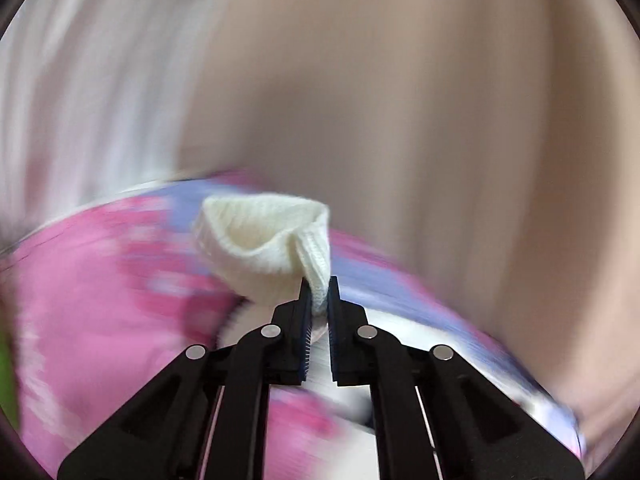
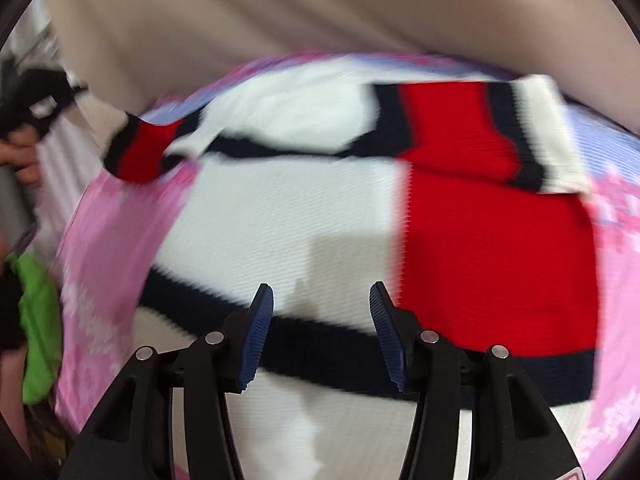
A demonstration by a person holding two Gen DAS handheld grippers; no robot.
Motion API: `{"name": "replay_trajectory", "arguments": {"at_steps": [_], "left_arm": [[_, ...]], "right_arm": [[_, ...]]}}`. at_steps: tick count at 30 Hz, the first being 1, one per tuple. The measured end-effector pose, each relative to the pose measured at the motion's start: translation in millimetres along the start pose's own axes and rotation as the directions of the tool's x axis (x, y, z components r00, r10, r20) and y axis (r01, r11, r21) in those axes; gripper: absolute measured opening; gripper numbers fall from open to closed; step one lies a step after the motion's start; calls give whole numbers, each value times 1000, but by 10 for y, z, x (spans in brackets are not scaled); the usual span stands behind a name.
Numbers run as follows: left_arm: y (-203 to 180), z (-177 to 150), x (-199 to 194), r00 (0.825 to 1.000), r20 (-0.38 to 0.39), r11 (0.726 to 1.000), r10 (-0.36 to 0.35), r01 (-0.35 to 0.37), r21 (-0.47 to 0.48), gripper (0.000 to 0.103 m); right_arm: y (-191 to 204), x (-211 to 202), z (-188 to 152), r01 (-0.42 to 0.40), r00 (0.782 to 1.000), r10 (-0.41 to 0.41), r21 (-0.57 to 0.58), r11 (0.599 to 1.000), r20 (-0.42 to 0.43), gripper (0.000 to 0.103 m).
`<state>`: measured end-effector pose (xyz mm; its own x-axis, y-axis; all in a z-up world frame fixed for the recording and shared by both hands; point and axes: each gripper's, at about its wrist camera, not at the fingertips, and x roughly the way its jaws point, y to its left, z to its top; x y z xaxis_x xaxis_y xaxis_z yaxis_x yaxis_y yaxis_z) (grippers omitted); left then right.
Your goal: Fold small clothes
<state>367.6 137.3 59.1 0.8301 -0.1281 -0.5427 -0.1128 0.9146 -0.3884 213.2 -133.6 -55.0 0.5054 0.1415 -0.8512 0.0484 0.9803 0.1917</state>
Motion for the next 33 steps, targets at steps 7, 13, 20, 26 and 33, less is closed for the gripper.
{"name": "replay_trajectory", "arguments": {"at_steps": [7, 13, 20, 26, 33], "left_arm": [[-1797, -1282, 198, 915, -307, 948, -261, 303, 99, 7], [-1551, -1880, 405, 881, -450, 955, -147, 244, 167, 44], [-321, -1648, 508, 904, -423, 993, -52, 1, -122, 48], [180, -1266, 864, 921, -385, 952, -62, -62, -300, 48], [422, -1121, 1417, 924, -360, 860, -128, -77, -504, 47]], "right_arm": [[-975, -413, -50, 129, 988, -138, 119, 984, 72, 50], [-1402, -473, -268, 135, 988, -143, 128, 982, 52, 59], [-1425, -91, -47, -66, 998, 62, 217, 974, 26, 68], [-1708, 178, -16, 6, 1000, -10, 458, 889, 6, 69], [-1400, 460, 278, -12, 1000, 2, 337, 942, 29, 36]]}}
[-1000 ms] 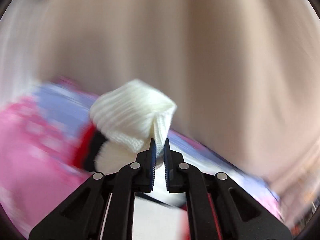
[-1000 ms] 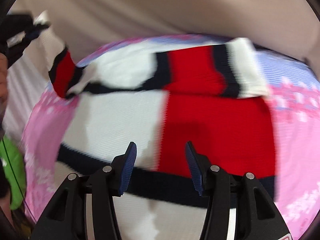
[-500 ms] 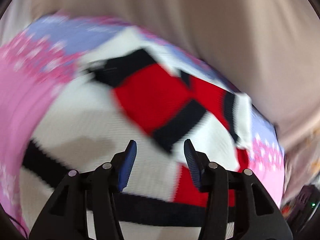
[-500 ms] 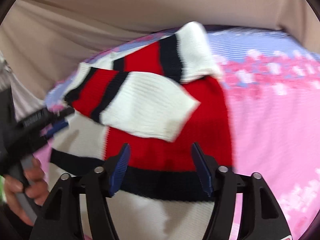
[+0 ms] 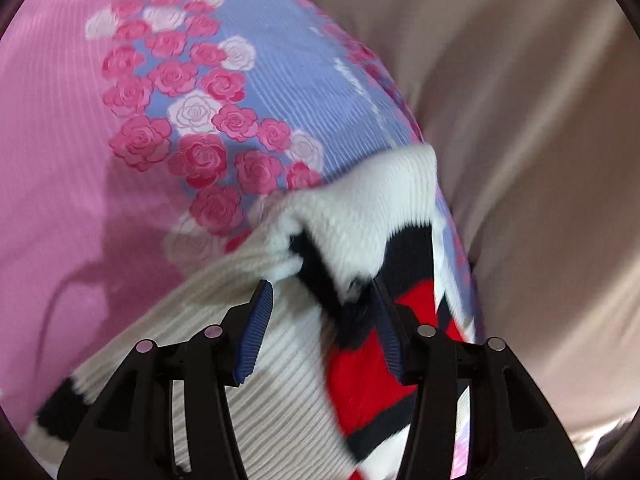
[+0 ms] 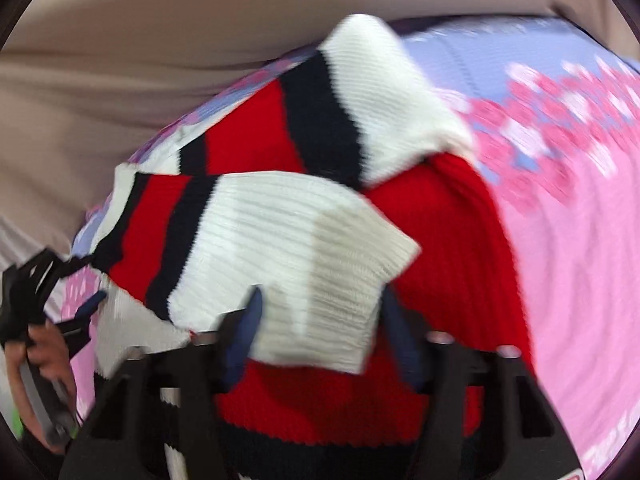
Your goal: Fold small clothes
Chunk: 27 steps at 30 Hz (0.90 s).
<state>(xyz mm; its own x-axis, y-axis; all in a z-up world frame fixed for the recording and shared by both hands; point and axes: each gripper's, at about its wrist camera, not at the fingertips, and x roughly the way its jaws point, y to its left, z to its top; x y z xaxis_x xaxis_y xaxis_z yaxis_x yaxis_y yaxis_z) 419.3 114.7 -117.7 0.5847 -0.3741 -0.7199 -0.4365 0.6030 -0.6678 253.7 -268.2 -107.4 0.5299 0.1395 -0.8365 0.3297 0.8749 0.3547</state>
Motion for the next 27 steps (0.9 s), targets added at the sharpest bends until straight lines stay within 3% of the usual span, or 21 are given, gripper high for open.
{"name": "replay_trajectory", "arguments": {"at_steps": [1, 2, 3, 4, 7, 9, 11, 13, 14, 17, 21, 22, 24, 25, 27], "left_arm": [[-18, 60, 73, 1000, -17, 1000, -20, 20, -14, 42], [-64, 44, 162, 999, -37, 999, -34, 34, -11, 23], [-110, 65, 176, 998, -46, 999, -43, 43, -6, 13], [-172, 87, 175, 998, -45, 999, -41, 42, 8, 11], [-399, 119, 67, 999, 32, 995, -3, 0, 104, 9], [-435, 84, 122, 1000, 21, 993, 4, -6, 122, 9], [-402, -23, 211, 999, 3, 991, 47, -47, 128, 9], [-346, -99, 388, 994, -18, 986, 108, -105, 133, 9], [-308, -119, 442, 993, -29, 986, 112, -107, 125, 11], [-269, -109, 462, 996, 0, 986, 94, -93, 138, 13], [-292, 22, 481, 996, 27, 987, 89, -92, 131, 14], [-281, -28, 379, 994, 38, 985, 98, -103, 141, 14], [-254, 1, 430, 993, 30, 981, 116, -119, 152, 13], [-238, -5, 423, 994, 28, 982, 107, -110, 150, 13], [-238, 8, 421, 994, 23, 979, 107, -109, 174, 13]], "right_arm": [[37, 42, 56, -8, 1000, 8, -16, 1000, -9, 9], [108, 52, 168, -30, 999, 30, -37, 999, -10, 9], [159, -20, 277, -46, 999, 47, -59, 997, 15, 9], [262, -214, 453, -73, 994, 81, -100, 992, 78, 9], [399, -779, 949, -107, 960, 150, -187, 977, 235, 9], [341, -918, 1180, -86, 947, 151, -228, 970, 283, 9], [141, -527, 1315, -8, 975, 62, -240, 971, 215, 10], [-170, 133, 1315, 70, 997, -61, -183, 981, 57, 10], [-328, 380, 1276, 73, 997, -75, -129, 989, -13, 9], [-430, 360, 1270, -16, 999, 18, -67, 998, 27, 14], [-381, 319, 1400, -54, 996, 57, -55, 997, 65, 24], [-370, 336, 1367, -53, 997, 56, -70, 996, 54, 15], [-400, 492, 1350, -2, 1000, 2, -95, 996, 2, 10], [-433, 431, 1301, -4, 1000, 5, -68, 998, 15, 9], [-275, 215, 1273, 69, 994, -64, -51, 996, 87, 18]]}}
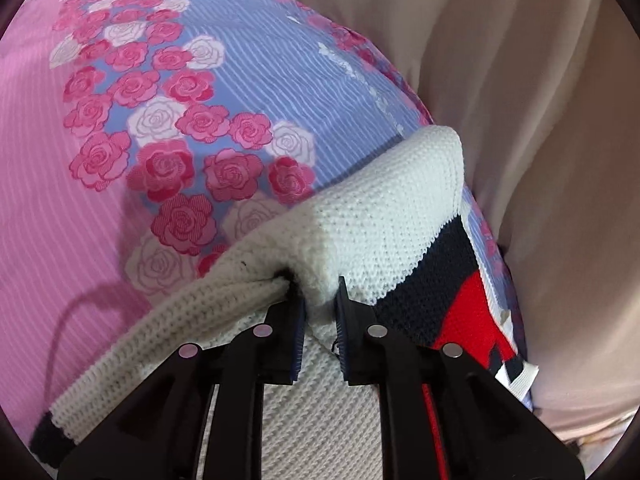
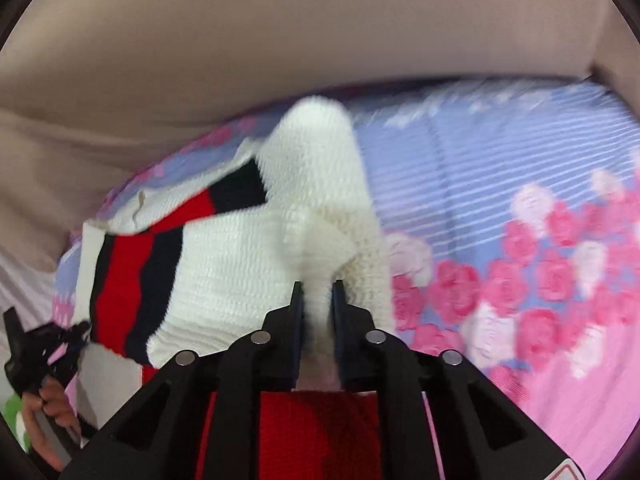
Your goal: Fold small clothes
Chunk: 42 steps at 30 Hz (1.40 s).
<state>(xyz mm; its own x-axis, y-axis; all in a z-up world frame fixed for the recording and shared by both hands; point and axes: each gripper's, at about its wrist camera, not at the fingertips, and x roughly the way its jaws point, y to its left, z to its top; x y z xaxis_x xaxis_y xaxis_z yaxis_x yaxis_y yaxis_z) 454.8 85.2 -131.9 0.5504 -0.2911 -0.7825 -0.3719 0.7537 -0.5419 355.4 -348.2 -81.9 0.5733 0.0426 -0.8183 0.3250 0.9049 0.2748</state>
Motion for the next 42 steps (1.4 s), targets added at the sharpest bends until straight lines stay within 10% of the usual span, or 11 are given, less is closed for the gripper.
{"name": "replay_trajectory", "arguments": {"at_steps": [3, 7, 15, 16, 19, 25, 30, 34, 37, 42], "left_arm": [[32, 12, 12, 1000, 0, 1000, -16, 16, 4, 14], [57, -52, -49, 1000, 9, 999, -25, 25, 24, 14], [147, -77, -78, 996, -5, 995, -84, 84, 56, 14], [152, -79, -82, 996, -6, 994, -89, 89, 58, 14], [147, -75, -83, 996, -8, 993, -91, 92, 69, 14], [111, -107, -99, 997, 3, 994, -76, 75, 82, 14], [138, -88, -174, 997, -20, 995, -74, 76, 69, 17], [172, -122, -252, 999, -7, 995, -44, 45, 88, 23], [147, -165, -262, 1000, 12, 993, -20, 19, 113, 22], [28, -246, -258, 997, 52, 987, 53, -60, 146, 21]], "right_arm": [[554, -345, 56, -57, 991, 67, -82, 995, 119, 22], [1669, 182, 282, -329, 944, 313, -254, 909, -102, 27], [3132, 1383, 284, -370, 926, 288, -440, 818, -243, 64], [3254, 1490, 252, -369, 925, 275, -460, 807, -261, 63], [3332, 1496, 91, -340, 936, 229, -520, 784, -267, 9], [3430, 1616, 172, -206, 974, 115, -557, 804, -195, 11], [2840, 844, 145, -258, 964, 261, -417, 871, -51, 22], [1574, -6, -219, -92, 984, 130, -278, 956, 123, 56], [470, -375, -516, 90, 979, -76, -68, 994, 189, 58], [76, -229, -488, 53, 992, -48, -39, 998, 119, 53]]}}
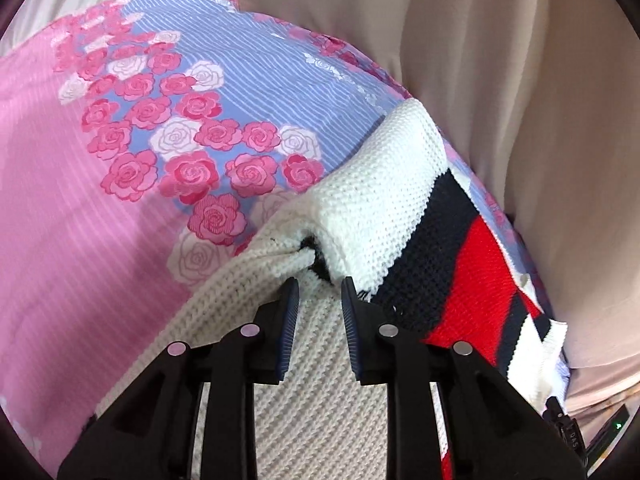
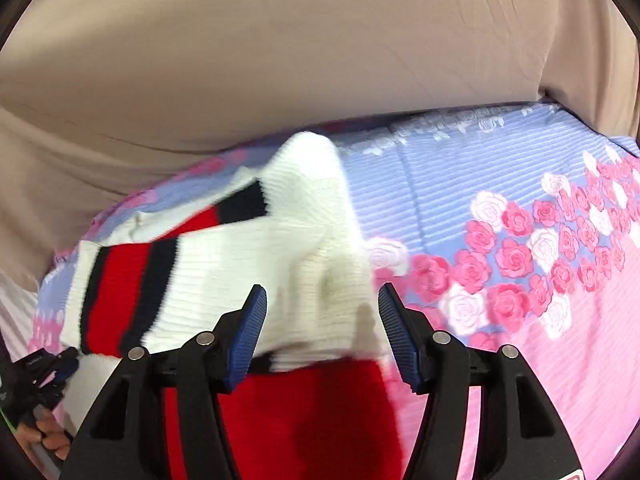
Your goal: Fold small clothes
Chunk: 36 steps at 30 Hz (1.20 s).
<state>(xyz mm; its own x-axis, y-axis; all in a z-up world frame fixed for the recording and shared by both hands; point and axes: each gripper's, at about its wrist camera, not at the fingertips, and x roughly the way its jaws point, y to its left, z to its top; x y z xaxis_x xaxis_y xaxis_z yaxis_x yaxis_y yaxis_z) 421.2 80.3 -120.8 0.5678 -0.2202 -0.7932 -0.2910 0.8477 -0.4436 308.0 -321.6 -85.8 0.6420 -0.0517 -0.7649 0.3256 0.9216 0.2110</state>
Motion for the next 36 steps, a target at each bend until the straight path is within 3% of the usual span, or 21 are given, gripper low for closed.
{"name": "replay_trajectory", "arguments": {"at_steps": [1, 4, 9, 11, 12, 14, 15, 18, 19, 20, 22, 23, 25, 27, 29, 30, 32, 36], "left_arm": [[3, -20, -5, 1000, 3, 1000, 9, -9, -3, 21], [-31, -57, -14, 999, 17, 999, 42, -42, -16, 21], [-50, -53, -15, 997, 20, 998, 69, -68, -12, 21], [-62, -42, 15, 997, 25, 997, 71, -71, -6, 21], [-55, -44, 14, 997, 27, 997, 73, -72, -7, 21], [-56, -42, 20, 997, 29, 997, 76, -76, -5, 21], [-60, -39, 21, 997, 26, 997, 79, -79, 0, 21], [-22, -25, -76, 998, 5, 998, 63, -63, 1, 21], [40, -25, -186, 999, 4, 999, 41, -41, -8, 25], [99, -38, -294, 1000, 6, 1000, 15, -15, -6, 34], [296, -115, -583, 1000, 12, 1000, -1, 1, 19, 53], [406, -172, -702, 1000, 11, 999, 12, -12, 32, 64], [710, -335, -952, 999, 3, 998, 44, -45, 55, 74], [1067, -565, -1138, 995, -39, 994, 89, -85, 74, 74], [1392, -811, -1255, 987, -106, 991, 118, -110, 80, 74], [1501, -929, -1284, 984, -135, 991, 119, -110, 75, 74], [1530, -1102, -1373, 989, -110, 989, 103, -90, 115, 77], [1358, -1189, -1296, 987, -123, 988, 103, -87, 128, 81]], "right_arm": [[38, 17, 10, 10, 1000, -10, -20, 1000, 2, 46], [149, 176, 5, -20, 999, 18, -61, 998, -43, 8], [192, -186, 256, -86, 990, 90, -42, 995, 109, 5], [162, -160, 351, -66, 989, 73, -56, 996, 127, 5], [116, -4, 360, -36, 994, 41, -58, 998, 98, 5], [-62, 489, 271, 3, 998, -6, -46, 999, -68, 5], [-114, 514, 221, -35, 998, 34, -25, 999, -45, 4], [-76, 174, 207, -31, 999, 31, -7, 999, -30, 17], [-72, -30, 154, -45, 999, 45, -10, 999, -8, 30], [-87, -193, 84, -51, 999, 51, -12, 999, 4, 50], [-196, -546, -212, -72, 997, 73, 5, 997, -8, 66], [-255, -686, -422, -100, 994, 100, 13, 995, -42, 66], [-353, -890, -885, -133, 981, 135, 23, 991, -137, 66], [-432, -1099, -1412, -114, 966, 116, 21, 993, -230, 66], [-487, -1222, -1871, -128, 943, 147, 82, 988, -297, 66], [-485, -1264, -1975, -127, 940, 152, 100, 987, -305, 66], [-372, -1318, -2154, -111, 954, 127, 73, 991, -271, 68], [-130, -1161, -2107, -149, 960, 166, 89, 985, -224, 70]]}}
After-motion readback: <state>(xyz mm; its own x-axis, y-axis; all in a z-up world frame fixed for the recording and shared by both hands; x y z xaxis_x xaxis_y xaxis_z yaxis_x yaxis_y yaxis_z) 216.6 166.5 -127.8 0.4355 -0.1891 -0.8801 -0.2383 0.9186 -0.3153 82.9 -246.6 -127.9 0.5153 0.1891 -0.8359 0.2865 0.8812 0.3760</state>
